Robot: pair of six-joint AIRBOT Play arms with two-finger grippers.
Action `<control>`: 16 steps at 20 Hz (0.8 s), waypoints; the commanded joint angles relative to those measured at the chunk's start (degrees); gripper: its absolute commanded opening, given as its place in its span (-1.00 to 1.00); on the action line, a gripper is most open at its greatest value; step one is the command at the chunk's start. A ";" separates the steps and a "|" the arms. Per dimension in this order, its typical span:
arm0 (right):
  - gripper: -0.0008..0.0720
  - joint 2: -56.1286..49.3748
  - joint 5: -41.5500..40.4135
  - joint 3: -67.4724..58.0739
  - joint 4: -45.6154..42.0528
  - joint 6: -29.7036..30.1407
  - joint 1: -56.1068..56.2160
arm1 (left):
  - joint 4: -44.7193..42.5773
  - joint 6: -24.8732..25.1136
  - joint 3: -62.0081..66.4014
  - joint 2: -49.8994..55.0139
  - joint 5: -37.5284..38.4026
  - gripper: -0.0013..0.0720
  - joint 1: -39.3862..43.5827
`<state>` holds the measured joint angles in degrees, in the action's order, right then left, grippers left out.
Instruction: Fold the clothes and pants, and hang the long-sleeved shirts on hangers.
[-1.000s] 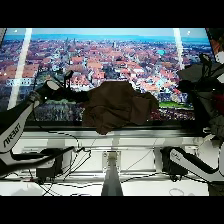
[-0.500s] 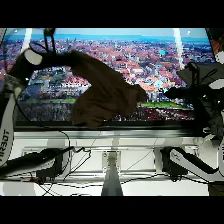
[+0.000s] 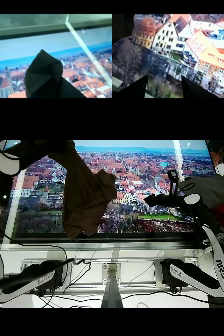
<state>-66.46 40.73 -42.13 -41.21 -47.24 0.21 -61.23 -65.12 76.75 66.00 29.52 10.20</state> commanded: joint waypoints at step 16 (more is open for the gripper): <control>0.34 -0.02 -6.99 0.11 0.20 -1.07 4.83 | -18.18 -9.03 -0.11 14.95 35.19 -0.38 -20.52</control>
<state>-66.46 36.40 -42.06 -40.82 -48.45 4.99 -75.48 -73.10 76.82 80.40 44.36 -5.19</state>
